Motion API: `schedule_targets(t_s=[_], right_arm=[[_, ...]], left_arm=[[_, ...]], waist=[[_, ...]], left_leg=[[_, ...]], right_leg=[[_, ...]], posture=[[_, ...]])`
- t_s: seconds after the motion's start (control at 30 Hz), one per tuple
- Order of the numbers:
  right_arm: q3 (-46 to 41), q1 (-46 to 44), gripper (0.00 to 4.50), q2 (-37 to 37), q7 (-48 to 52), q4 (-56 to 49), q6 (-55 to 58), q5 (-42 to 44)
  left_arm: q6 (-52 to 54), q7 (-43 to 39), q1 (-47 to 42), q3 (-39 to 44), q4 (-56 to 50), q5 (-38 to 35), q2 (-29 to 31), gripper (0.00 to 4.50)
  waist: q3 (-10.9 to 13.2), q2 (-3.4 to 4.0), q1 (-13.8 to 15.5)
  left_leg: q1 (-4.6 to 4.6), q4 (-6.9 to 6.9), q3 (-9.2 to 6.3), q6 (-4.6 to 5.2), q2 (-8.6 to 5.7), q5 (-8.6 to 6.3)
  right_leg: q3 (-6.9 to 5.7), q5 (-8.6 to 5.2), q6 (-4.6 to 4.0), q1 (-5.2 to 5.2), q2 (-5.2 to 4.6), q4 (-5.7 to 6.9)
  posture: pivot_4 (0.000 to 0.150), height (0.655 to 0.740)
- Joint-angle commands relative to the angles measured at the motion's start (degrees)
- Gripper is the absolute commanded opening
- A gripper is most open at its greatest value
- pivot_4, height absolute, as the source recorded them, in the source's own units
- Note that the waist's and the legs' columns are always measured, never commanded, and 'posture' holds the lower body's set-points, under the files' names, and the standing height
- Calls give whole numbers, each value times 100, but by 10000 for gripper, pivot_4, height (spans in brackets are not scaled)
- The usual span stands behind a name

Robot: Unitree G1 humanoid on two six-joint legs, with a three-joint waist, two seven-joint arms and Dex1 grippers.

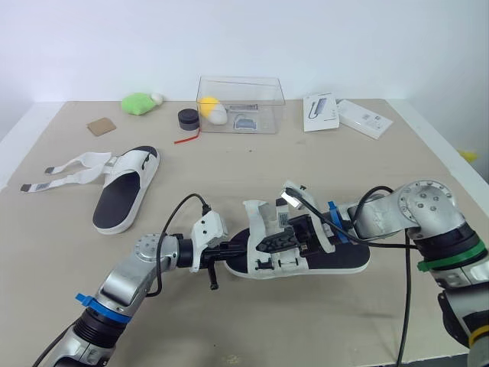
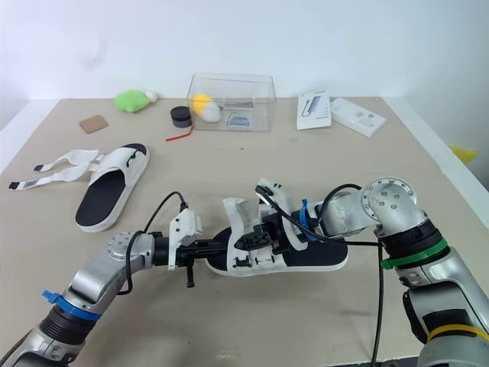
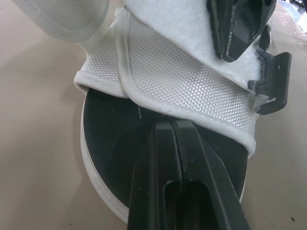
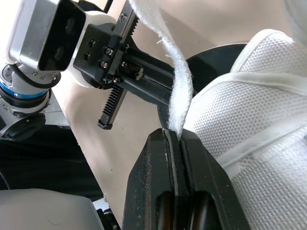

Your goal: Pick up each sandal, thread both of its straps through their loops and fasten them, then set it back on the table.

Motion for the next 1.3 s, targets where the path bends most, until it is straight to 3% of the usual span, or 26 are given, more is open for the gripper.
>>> schedule_targets(t_s=[0.03, 0.4, 1.03, 1.13, 1.3], right_arm=[[18, -65, 220, -75, 161, -316, 69, 6], [60, 15, 220, -154, 281, -618, 13, -65], [-219, 74, 220, -206, 1498, -1034, 383, -1412], [-308, 3, 9903, -186, 1662, -898, 412, -1319], [-407, -261, 34779, -15, 1513, -372, 329, -1183]], left_arm=[[125, 72, 130, -188, 240, 221, 53, 0], [149, 90, 152, -210, 197, 210, 44, 0], [113, 95, 91, -211, 284, 212, 23, 0], [101, 97, 76, -205, 311, 213, 15, 0], [90, 104, 65, -210, 336, 214, 1, 0]], waist=[[0, 0, 0], [0, 0, 1], [0, 1, 12], [-1, 0, 12], [-1, 1, 6]], left_leg=[[0, 0, -1, 0, 0, 0], [0, 0, 0, 0, 0, 0], [-3, 0, 0, 4, -13, -2], [-4, 0, 0, 4, -16, -2], [-3, 14, 0, 5, -13, -1]], right_leg=[[-1, 0, 0, 0, 0, 0], [0, 1, 0, 0, 0, 0], [-3, 0, 2, 0, -17, -1], [-4, 2, 3, 0, -21, -1], [-3, 6, 10, 3, -17, -1]], posture=[[1500, 7400], [1500, 7400], [1500, 7400], [1500, 7400], [1500, 7400]])
